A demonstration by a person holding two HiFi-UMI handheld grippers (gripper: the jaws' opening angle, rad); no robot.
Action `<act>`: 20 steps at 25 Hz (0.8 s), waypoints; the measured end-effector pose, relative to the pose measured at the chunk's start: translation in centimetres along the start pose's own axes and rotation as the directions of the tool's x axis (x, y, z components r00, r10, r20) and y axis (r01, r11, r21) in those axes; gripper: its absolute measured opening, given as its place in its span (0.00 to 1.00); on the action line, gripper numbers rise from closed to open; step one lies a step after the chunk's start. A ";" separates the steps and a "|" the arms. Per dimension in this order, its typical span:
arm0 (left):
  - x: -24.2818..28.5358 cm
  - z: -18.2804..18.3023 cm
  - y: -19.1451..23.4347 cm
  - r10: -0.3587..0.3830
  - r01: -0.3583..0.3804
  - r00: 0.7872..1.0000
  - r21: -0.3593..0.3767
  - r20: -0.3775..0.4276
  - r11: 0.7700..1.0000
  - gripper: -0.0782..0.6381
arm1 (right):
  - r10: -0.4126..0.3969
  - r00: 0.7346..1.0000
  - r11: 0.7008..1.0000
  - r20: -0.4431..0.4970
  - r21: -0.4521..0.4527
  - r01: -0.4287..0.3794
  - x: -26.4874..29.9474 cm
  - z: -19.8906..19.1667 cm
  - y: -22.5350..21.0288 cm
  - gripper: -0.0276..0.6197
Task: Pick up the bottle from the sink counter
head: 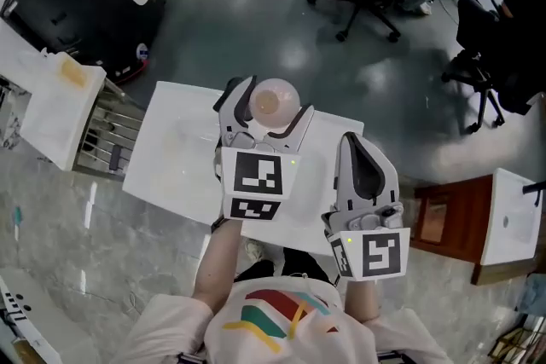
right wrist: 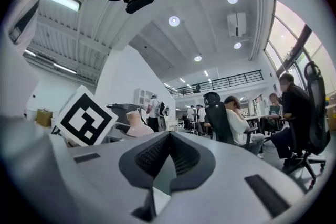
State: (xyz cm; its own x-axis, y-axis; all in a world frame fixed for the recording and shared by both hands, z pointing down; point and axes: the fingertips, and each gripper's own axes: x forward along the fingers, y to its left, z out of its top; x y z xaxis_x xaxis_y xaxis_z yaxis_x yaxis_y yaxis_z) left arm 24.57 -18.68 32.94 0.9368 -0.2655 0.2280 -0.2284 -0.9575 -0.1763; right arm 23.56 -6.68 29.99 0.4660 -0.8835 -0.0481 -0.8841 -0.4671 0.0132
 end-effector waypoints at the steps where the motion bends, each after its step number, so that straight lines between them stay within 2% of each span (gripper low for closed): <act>1: -1.5 0.5 1.1 0.029 -0.029 1.000 0.004 0.009 1.000 0.67 | 0.023 1.000 1.000 0.011 -0.007 -0.023 0.3 0.7 1.2 0.06; 6: -8.9 1.9 5.9 0.169 -0.170 0.985 0.011 0.032 0.985 0.67 | 0.172 0.983 0.984 0.067 -0.048 -0.169 1.6 3.4 7.5 0.06; 10: -14.4 1.2 8.9 0.294 -0.294 0.956 0.015 0.020 0.956 0.67 | 0.291 0.953 0.956 0.089 -0.057 -0.287 2.2 4.3 11.9 0.06; 13: -18.8 0.3 11.1 0.386 -0.386 0.922 0.002 0.009 0.922 0.67 | 0.368 0.925 0.930 0.098 -0.062 -0.364 2.6 4.6 15.3 0.06; 17: -24.6 -0.7 13.5 0.505 -0.505 0.863 -0.012 -0.009 0.863 0.67 | 0.470 0.877 0.883 0.099 -0.058 -0.466 3.0 4.6 20.0 0.06; 20: -28.3 -1.6 14.5 0.567 -0.568 0.823 -0.021 -0.015 0.823 0.67 | 0.526 0.844 0.850 0.102 -0.057 -0.523 2.9 4.5 23.0 0.06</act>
State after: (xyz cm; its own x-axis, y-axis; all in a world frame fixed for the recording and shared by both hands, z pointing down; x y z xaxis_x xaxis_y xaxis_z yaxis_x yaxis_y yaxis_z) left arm -5.70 -25.23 25.45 0.6377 -0.7635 0.1020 -0.7252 -0.6397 -0.2547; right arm 4.46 -19.77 25.70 -0.0754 -0.9879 -0.1357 -0.9936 0.0630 0.0934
